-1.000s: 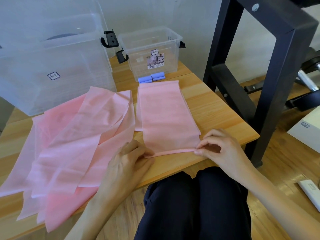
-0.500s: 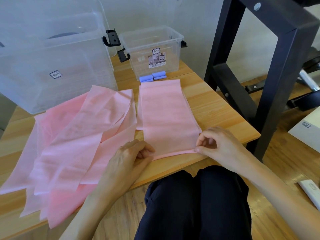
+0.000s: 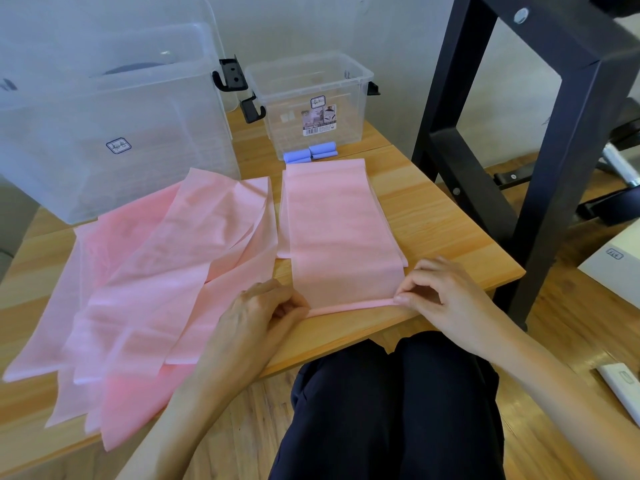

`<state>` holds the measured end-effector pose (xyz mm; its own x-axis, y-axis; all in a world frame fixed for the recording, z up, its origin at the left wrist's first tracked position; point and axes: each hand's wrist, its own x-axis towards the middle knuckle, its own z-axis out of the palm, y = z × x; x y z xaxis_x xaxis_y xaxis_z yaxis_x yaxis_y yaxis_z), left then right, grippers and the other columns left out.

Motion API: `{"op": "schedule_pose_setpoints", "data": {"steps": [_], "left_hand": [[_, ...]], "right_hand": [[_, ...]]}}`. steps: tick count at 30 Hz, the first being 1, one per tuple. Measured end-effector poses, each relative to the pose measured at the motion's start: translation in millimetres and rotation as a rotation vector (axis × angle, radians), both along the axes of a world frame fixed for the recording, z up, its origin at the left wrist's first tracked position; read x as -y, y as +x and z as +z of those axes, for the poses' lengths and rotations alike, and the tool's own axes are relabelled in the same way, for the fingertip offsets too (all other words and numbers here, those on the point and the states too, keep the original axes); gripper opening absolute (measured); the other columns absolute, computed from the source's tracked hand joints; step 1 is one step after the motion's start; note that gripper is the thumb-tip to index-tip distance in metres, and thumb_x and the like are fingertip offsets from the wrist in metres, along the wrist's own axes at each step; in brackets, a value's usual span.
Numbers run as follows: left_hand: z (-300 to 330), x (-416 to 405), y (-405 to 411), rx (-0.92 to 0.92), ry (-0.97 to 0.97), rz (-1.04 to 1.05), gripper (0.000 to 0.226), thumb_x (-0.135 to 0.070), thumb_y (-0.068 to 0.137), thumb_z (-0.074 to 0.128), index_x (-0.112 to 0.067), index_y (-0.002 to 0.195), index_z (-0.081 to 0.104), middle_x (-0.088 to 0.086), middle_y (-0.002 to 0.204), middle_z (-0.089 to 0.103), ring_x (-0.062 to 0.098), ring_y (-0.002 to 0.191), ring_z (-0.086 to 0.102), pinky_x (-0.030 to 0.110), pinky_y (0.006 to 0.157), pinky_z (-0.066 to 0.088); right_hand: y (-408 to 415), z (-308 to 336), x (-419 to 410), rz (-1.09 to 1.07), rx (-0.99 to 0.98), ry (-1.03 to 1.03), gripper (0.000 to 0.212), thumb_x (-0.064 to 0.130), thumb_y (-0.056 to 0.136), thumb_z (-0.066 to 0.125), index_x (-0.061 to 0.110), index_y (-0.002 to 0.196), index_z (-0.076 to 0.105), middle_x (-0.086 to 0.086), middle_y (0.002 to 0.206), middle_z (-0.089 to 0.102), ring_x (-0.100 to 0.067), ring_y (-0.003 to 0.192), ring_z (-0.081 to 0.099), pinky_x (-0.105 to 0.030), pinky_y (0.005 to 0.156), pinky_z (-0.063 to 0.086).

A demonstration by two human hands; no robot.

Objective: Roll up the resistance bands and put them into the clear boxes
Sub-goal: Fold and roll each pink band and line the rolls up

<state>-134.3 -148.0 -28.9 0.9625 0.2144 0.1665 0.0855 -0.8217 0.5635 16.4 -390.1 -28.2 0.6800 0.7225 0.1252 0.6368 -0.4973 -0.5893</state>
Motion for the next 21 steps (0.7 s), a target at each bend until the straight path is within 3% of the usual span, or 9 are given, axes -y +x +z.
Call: {"op": "schedule_pose_setpoints", "data": {"steps": [3,7,10,15,21], "left_hand": [[0.1,2.8,2.9,0.011,-0.021,0.056,0.016,-0.024,0.088,0.067,-0.038,0.082,0.064,-0.020,0.082,0.057,0.005,0.088,0.055,0.020,0.071,0.045],[-5.0,5.8,0.7,0.079,0.066,0.058,0.020,-0.017,0.087,0.067,-0.036,0.087,0.063,-0.023,0.089,0.054,0.004,0.086,0.054,0.020,0.069,0.044],[-6.1,9.7,-3.2,0.089,0.105,0.024,0.013,-0.023,0.092,0.059,-0.035,0.092,0.065,-0.024,0.093,0.054,0.004,0.086,0.053,0.015,0.071,0.040],[-7.2,7.3,-1.2,0.069,0.063,0.005,0.009,-0.029,0.093,0.064,-0.037,0.090,0.065,-0.023,0.091,0.055,0.004,0.086,0.054,0.024,0.073,0.046],[-3.6,8.4,0.2,0.039,0.011,0.046,0.013,-0.022,0.090,0.063,-0.034,0.087,0.066,-0.021,0.086,0.055,0.005,0.087,0.054,0.025,0.075,0.046]], "right_hand": [[-0.6,-4.4,-2.8,-0.055,0.027,0.061,0.013,0.034,0.082,0.072,0.022,0.079,0.066,0.012,0.081,0.058,-0.003,0.089,0.048,-0.021,0.083,0.035],[-3.1,-12.8,1.9,-0.057,0.010,0.142,0.028,0.046,0.082,0.062,0.019,0.081,0.069,0.011,0.083,0.055,-0.010,0.091,0.049,-0.021,0.078,0.038],[-4.9,-13.1,2.0,-0.046,0.015,0.190,0.030,0.047,0.081,0.062,0.018,0.082,0.072,0.011,0.084,0.055,-0.012,0.091,0.050,-0.019,0.080,0.038],[2.8,-9.9,2.9,0.002,0.015,0.075,0.040,0.053,0.083,0.053,0.017,0.084,0.070,0.012,0.087,0.053,-0.009,0.095,0.046,-0.023,0.083,0.037],[1.1,-4.9,-3.5,-0.064,0.000,0.081,0.014,0.033,0.081,0.075,0.023,0.079,0.065,0.013,0.083,0.058,-0.001,0.090,0.046,-0.014,0.078,0.032]]}}
